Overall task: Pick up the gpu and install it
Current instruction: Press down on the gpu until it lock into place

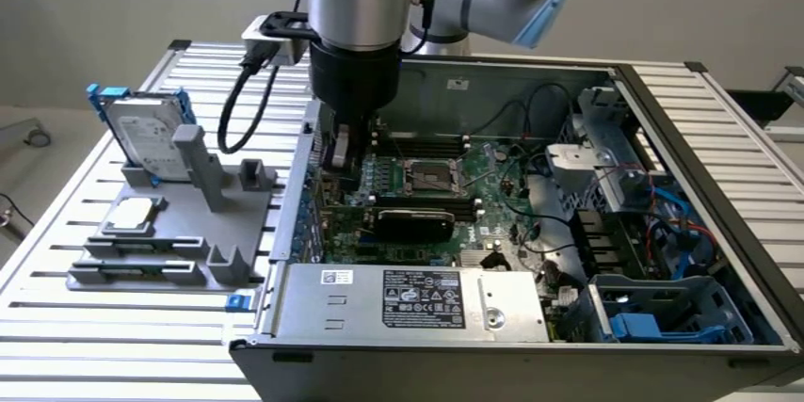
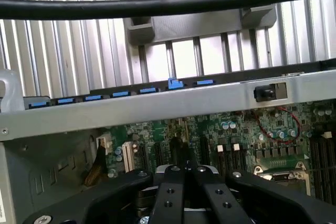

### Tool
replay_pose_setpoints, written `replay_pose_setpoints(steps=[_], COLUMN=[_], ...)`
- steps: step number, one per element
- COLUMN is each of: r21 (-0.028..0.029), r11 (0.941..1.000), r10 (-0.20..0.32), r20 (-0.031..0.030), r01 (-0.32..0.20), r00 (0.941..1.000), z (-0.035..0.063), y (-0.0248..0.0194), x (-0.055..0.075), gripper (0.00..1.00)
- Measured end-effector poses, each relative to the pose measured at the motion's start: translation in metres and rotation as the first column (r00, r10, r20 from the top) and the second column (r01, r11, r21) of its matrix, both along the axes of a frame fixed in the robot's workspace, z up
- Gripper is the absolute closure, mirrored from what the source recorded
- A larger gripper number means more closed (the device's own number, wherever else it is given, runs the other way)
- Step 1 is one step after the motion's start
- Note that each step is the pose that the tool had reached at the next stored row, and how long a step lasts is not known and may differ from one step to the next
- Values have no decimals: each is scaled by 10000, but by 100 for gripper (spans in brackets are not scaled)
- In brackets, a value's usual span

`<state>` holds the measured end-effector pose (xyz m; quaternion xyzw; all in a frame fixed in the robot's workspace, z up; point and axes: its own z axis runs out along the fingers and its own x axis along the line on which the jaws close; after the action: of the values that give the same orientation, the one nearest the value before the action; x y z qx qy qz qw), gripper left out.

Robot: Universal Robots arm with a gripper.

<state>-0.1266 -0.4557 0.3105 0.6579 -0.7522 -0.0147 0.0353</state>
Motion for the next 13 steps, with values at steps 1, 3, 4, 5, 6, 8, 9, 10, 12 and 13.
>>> replay_pose_setpoints(steps=[1, 3, 4, 5, 6, 8, 9, 10, 12, 13], r21=[0, -1, -2, -2, -2, -2, -1, -1, -1, -1], r11=[10000, 10000, 10000, 10000, 10000, 10000, 10000, 10000, 10000, 10000], r10=[1, 3, 5, 6, 7, 12, 14, 20, 49, 54], r20=[0, 0, -1, -1, -1, -1, -1, -1, -1, -1], r01=[-1, -3, -5, -6, -7, -12, -14, -20, -49, -54], r00=[10000, 10000, 10000, 10000, 10000, 10000, 10000, 10000, 10000, 10000], z=[5, 12, 14, 15, 16, 17, 17, 17, 17, 17], y=[0, 0, 0, -1, 0, -1, 0, -1, -1, -1], x=[25, 70, 90, 106, 120, 142, 153, 162, 178, 178], gripper=[89, 89, 89, 89, 89, 89, 89, 89, 89, 89])
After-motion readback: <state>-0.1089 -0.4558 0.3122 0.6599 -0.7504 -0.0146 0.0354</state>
